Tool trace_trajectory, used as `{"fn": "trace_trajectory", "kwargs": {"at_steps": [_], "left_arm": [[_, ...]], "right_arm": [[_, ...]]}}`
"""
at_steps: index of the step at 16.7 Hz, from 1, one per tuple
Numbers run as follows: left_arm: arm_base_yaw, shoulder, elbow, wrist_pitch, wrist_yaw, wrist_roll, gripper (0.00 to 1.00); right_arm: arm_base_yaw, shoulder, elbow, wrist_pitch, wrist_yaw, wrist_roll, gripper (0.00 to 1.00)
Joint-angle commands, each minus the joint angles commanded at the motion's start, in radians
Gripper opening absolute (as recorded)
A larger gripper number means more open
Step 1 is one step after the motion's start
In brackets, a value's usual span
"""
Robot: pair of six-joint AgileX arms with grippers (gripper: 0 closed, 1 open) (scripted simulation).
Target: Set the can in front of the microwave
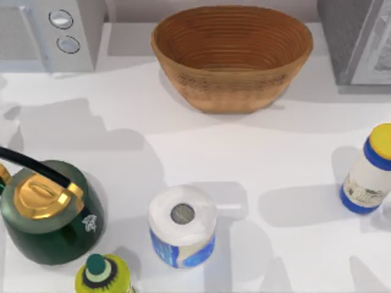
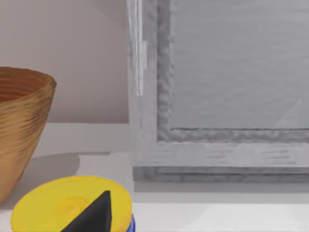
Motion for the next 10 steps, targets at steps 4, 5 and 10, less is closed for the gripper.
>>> {"fn": "trace_trajectory", "kwargs": {"at_steps": [4,5,10], "left_arm": [[-0.004,0.007,0.041,-0.04,0.0,0.003,1.0],[-0.003,0.009,0.07,-0.066,-0.001,0.002,1.0],[-0.002,0.013,0.179,-0.167,0.0,-0.001,1.0]], "right_arm": [[0.0,0.0,0.0,0.0,0.0,0.0,1.0],[0.0,0.0,0.0,0.0,0.0,0.0,1.0],[0.0,0.0,0.0,0.0,0.0,0.0,1.0]]}}
